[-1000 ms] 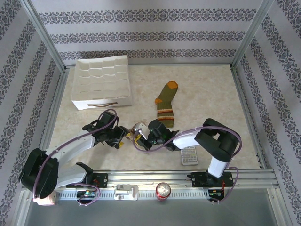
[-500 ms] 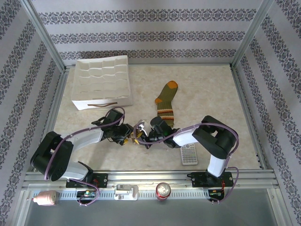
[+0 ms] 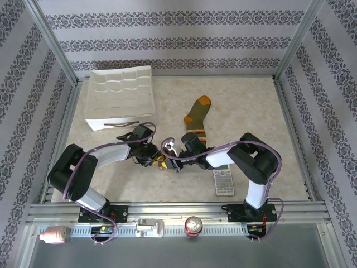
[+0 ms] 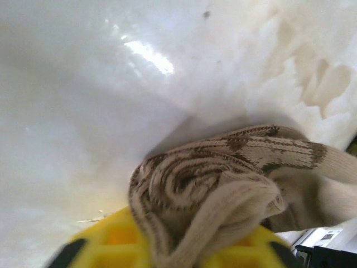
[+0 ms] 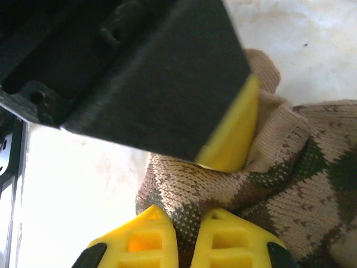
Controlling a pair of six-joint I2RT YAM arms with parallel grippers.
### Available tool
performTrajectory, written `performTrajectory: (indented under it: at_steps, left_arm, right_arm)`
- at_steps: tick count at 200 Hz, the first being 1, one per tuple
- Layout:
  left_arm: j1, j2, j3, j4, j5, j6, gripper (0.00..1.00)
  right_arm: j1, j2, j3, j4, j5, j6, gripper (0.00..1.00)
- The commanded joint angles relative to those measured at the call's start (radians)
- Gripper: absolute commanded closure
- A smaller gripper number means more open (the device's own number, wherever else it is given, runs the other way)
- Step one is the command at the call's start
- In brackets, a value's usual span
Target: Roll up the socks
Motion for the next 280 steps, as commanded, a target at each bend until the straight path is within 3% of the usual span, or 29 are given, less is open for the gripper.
performTrajectory:
  at_steps: [1,22,57,72,94,128,170,243,261,280]
  left_arm:
    - [-0.036,0.084,-0.066,-0.26,-0.068,0.013,1.0]
    - [-0.037,-0.003,-0.117,-0.319,-0.086,-0.092,1.0]
    - [-0.091,-0.206,-0.187,-0.4,-0.12,-0.328,1.0]
    - [-0.116,-0.236,-0.194,-0.424,-0.138,-0.407,1.0]
    - [-0.138,-0.21,-0.179,-0.42,-0.133,-0.48,1.0]
    - [-0.141,-0.07,-0.051,-0.495,-0.121,-0.426,1.0]
    - [-0.14,0.062,0.043,-0.541,-0.083,-0.347,1.0]
    - [-0.134,0.071,0.046,-0.502,-0.08,-0.338,1.0]
    - [-0.132,0.07,0.053,-0.504,-0.083,-0.331,1.0]
    - [-0.129,0.056,0.061,-0.509,-0.091,-0.324,1.0]
  right_arm:
    - [-0.015,0.075,-0.023,-0.376,0.188,-0.087,1.0]
    - [-0.008,0.06,0.019,-0.402,0.191,-0.164,0.95]
    - [0.029,-0.027,0.066,-0.426,0.206,-0.3,0.64]
    - [0.06,-0.106,0.043,-0.399,0.239,-0.35,0.56]
    - [0.136,-0.249,-0.029,-0.335,0.365,-0.392,0.49]
    - [0.298,-0.379,-0.137,-0.217,0.651,-0.332,0.38]
    - [0.404,-0.324,-0.079,-0.181,0.82,-0.319,0.37]
    - [0.448,-0.164,0.032,-0.207,0.838,-0.32,0.39]
    - [0.442,-0.129,0.04,-0.22,0.842,-0.307,0.44]
    - [0.429,-0.093,0.059,-0.273,0.848,-0.28,0.58]
